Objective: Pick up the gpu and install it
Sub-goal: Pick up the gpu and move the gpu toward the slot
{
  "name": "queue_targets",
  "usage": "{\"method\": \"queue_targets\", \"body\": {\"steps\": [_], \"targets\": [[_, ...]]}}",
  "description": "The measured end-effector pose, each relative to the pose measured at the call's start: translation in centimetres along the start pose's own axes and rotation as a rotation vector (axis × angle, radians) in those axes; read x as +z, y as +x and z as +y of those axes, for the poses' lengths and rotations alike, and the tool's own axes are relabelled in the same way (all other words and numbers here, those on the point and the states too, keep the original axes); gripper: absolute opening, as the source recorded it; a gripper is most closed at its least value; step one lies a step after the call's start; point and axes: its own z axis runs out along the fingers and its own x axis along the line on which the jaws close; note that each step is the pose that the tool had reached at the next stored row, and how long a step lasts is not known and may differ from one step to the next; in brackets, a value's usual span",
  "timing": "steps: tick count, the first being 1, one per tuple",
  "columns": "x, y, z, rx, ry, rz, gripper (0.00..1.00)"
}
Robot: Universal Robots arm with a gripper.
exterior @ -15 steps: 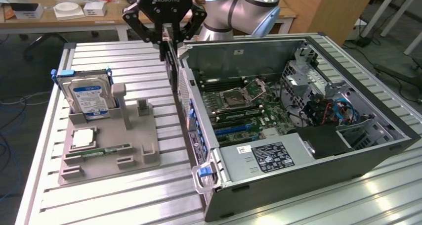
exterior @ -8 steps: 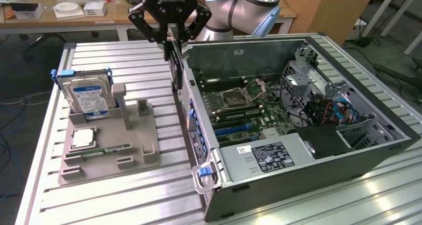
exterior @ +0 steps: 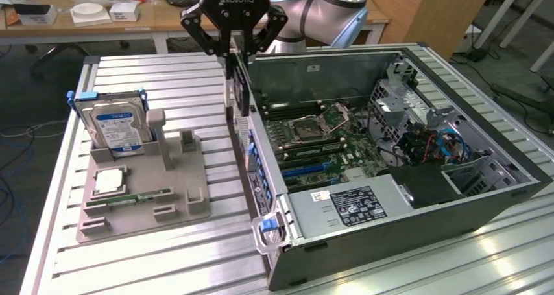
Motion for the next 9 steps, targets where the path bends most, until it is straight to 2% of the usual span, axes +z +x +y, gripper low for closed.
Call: {"method": "queue_targets", "body": {"steps": [7, 9], "targets": [[0.06, -1.1, 0.03, -0.001, 0.0001, 0.0001, 0.28], [0.07, -1.2, 0.04, -0.001, 0.0019, 0.0001, 0.28]]}}
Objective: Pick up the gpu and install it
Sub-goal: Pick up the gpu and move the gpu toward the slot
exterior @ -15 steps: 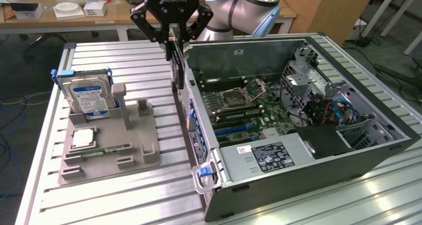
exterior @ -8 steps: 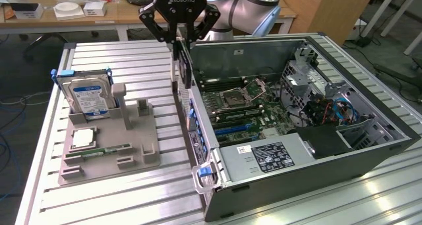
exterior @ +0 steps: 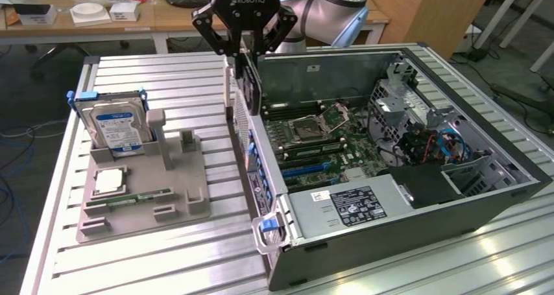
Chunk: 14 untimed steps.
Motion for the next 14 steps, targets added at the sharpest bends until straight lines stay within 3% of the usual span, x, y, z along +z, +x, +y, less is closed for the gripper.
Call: {"method": "queue_targets", "body": {"steps": [3, 6, 14], "targets": [[0.01, -0.1, 0.00, 0.000, 0.0200, -0.0005, 0.28], [0.03, -0.2, 0.00, -0.001, 0.0323, -0.0009, 0.28], [0.08, -1.9, 0.05, -0.001, 0.0324, -0.0002, 0.28]]}}
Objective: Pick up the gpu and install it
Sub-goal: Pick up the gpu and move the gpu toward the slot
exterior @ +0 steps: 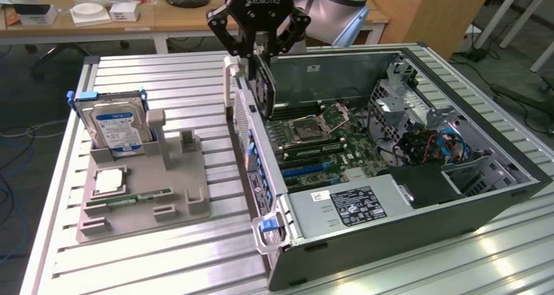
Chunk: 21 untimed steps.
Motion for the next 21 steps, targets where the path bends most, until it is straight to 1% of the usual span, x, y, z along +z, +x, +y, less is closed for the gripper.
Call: {"method": "queue_targets", "body": {"steps": [2, 5, 9, 13, 15, 19, 21], "targets": [[0.01, -0.5, 0.01, 0.000, 0.0000, 0.0002, 0.28], [0.03, -1.0, 0.03, 0.006, 0.0001, 0.0001, 0.28], [0.06, -1.2, 0.08, 0.029, 0.0006, 0.0000, 0.28], [0.13, -1.3, 0.21, 0.066, 0.0016, 0.0000, 0.28], [0.20, -1.6, 0.23, 0.073, 0.0016, -0.0002, 0.28], [0.25, -3.2, 0.27, 0.073, 0.0013, 0.0004, 0.28], [0.28, -4.1, 0.30, 0.073, 0.0013, 0.0026, 0.28]]}}
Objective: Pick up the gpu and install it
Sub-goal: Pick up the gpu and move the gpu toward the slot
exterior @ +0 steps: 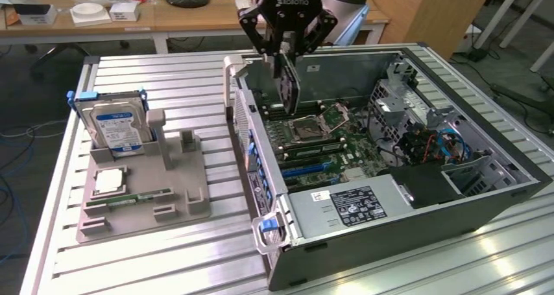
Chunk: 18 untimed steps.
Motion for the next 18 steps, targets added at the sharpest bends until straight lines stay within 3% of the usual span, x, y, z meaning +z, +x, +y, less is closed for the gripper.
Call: {"method": "queue_targets", "body": {"steps": [18], "targets": [[0.29, -5.3, 0.54, -0.026, 0.0019, 0.0236, 0.28]]}}
